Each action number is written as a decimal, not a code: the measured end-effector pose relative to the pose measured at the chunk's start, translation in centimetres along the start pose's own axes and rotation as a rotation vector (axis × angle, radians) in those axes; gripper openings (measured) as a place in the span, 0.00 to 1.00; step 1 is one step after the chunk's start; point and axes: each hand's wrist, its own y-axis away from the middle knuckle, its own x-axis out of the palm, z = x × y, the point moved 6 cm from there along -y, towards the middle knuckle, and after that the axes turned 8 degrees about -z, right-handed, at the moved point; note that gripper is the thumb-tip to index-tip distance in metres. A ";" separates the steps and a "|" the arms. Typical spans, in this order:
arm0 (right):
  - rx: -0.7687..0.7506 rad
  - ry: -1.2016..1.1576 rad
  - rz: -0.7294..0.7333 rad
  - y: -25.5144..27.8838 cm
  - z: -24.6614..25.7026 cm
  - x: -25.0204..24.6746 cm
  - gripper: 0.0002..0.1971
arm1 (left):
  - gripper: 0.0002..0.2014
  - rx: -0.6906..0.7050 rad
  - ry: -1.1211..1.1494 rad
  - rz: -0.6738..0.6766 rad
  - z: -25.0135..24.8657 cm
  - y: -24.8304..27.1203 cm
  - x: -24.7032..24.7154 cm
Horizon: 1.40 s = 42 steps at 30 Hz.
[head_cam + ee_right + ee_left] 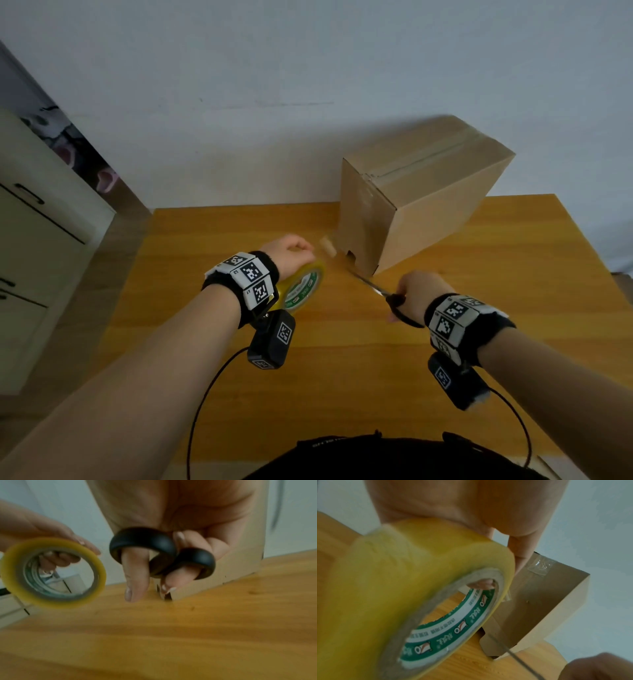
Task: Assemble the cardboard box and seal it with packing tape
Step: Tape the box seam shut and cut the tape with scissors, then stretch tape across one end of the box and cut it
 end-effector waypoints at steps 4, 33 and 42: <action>0.010 0.020 0.010 -0.7 -0.3 3.3 0.19 | 0.13 -0.038 0.024 -0.002 0.9 0.7 0.6; -0.055 0.071 -0.670 -3.2 6.0 -12.8 0.35 | 0.08 -0.075 0.143 -0.079 -0.5 2.9 -0.1; -0.062 0.141 -0.635 -3.5 6.2 -12.9 0.30 | 0.10 -0.076 0.132 -0.053 -0.2 2.5 0.0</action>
